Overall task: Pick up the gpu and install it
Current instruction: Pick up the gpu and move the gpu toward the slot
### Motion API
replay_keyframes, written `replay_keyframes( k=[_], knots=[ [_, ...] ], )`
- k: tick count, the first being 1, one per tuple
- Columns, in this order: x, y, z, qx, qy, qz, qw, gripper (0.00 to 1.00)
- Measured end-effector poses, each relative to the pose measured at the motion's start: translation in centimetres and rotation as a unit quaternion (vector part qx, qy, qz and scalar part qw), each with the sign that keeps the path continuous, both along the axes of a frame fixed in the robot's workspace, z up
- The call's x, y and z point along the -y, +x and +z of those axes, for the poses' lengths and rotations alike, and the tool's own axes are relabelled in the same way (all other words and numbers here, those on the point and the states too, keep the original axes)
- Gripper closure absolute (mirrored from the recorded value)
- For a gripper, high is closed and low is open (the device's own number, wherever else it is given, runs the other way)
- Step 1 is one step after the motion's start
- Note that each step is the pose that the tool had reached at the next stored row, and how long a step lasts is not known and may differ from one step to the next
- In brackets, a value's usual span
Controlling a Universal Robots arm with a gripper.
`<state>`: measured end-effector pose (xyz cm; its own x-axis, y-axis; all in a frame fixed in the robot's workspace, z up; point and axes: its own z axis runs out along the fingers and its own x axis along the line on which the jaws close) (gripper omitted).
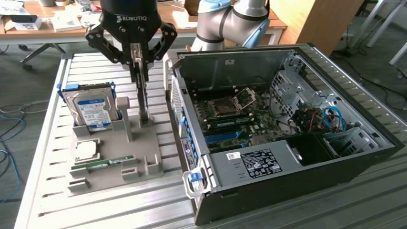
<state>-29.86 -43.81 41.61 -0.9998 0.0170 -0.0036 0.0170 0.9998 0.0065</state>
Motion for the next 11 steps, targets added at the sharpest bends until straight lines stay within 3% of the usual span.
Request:
replay_keyframes(
  k=[11],
  knots=[
    [0.0,0.0,0.16,-0.0002,0.0001,0.0,1.0,0.74]
  ],
)
